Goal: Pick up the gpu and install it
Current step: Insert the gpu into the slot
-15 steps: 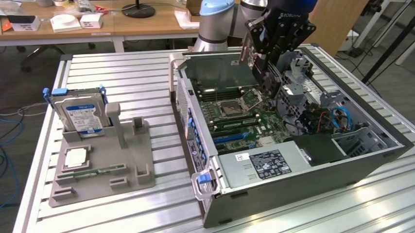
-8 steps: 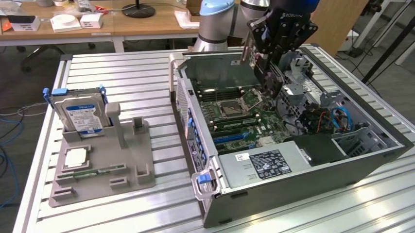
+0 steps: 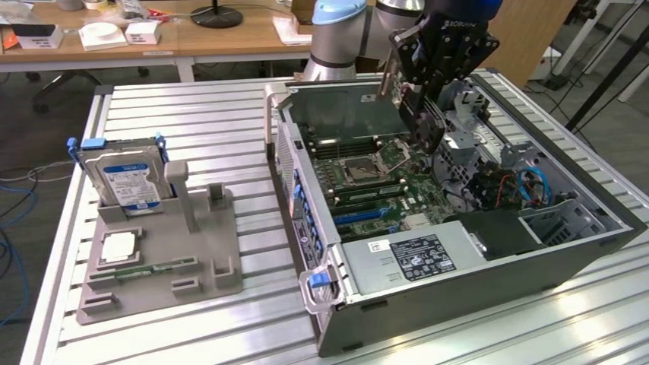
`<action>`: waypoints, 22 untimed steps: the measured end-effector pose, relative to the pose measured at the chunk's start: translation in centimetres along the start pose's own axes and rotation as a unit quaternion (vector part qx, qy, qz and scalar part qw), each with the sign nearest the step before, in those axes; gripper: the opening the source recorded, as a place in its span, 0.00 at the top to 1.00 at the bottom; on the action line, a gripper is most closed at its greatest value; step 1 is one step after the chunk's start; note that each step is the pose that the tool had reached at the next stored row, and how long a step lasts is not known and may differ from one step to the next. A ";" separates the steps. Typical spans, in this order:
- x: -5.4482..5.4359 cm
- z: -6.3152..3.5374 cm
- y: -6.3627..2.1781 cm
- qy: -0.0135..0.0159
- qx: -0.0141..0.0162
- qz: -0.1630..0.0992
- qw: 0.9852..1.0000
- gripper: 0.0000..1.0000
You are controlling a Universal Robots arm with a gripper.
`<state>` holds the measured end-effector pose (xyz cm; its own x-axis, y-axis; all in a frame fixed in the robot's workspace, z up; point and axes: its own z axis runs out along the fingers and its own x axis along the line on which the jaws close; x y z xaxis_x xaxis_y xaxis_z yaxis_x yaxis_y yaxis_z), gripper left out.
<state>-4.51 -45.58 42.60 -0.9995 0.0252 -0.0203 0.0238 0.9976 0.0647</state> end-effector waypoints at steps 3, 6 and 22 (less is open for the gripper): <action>-0.1 0.00 0.00 0.000 0.000 0.000 1.000 0.74; -0.2 0.00 0.00 0.000 0.000 0.000 1.000 0.74; -0.2 0.00 0.00 0.000 0.000 -0.007 1.000 0.74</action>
<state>-4.34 -45.58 42.60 -0.9997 0.0104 -0.0203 0.0091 0.9979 0.0647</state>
